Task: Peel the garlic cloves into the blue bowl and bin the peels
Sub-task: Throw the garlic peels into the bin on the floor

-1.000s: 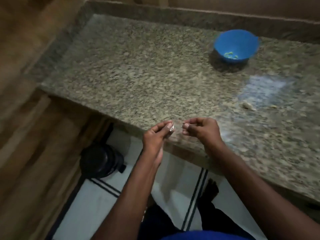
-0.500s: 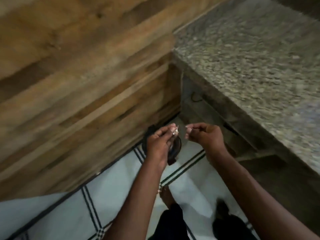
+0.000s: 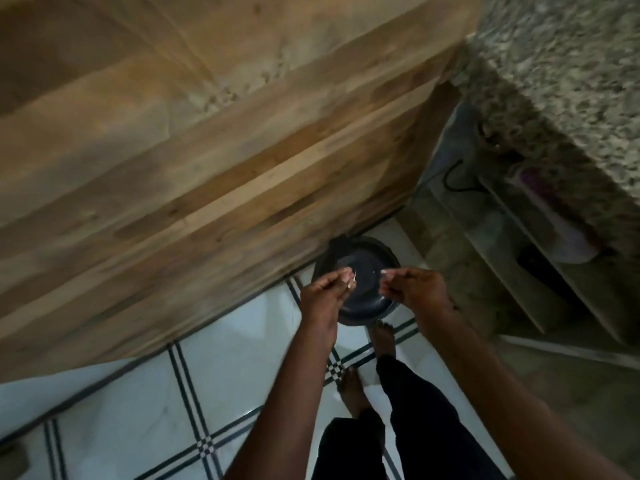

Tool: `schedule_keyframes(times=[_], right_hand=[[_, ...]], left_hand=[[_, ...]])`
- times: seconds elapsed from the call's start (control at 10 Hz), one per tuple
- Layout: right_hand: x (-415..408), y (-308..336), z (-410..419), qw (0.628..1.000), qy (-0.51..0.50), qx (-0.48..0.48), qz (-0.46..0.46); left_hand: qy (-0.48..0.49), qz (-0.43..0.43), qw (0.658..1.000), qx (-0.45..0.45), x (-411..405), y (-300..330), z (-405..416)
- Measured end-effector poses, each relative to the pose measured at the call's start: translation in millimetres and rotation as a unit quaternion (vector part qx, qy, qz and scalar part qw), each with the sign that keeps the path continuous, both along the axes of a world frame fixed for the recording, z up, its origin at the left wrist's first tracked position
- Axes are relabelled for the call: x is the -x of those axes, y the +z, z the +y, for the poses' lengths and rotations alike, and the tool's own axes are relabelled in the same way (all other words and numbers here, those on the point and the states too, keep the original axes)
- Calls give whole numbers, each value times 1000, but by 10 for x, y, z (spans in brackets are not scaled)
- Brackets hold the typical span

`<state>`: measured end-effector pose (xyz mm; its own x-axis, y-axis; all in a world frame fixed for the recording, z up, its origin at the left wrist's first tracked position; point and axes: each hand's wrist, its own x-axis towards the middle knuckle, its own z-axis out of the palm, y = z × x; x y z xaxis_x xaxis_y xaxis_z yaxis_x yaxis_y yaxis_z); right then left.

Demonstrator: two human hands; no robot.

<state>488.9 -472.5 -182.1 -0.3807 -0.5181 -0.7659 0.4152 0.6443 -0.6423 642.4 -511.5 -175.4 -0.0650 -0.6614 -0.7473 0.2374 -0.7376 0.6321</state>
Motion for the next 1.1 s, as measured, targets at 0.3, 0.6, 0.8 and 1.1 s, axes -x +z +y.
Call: schedule_keyframes(times=[0.3, 0.6, 0.8, 1.1], right_hand=[[-32, -1257, -58, 995, -44, -66, -61], [148, -2827, -712, 940, -158, -68, -295], [75, -3462, -739, 959, -99, -73, -255], [380, -2862, -891, 968, -92, -36, -232]], left_hand=[[-48, 16, 997, -52, -25, -1229, 0], [-305, -175, 936, 26, 508, -3147, -290], [-340, -232, 911, -5, 663, -3848, -545], [-387, -288, 875, 43, 368, -3379, -445]])
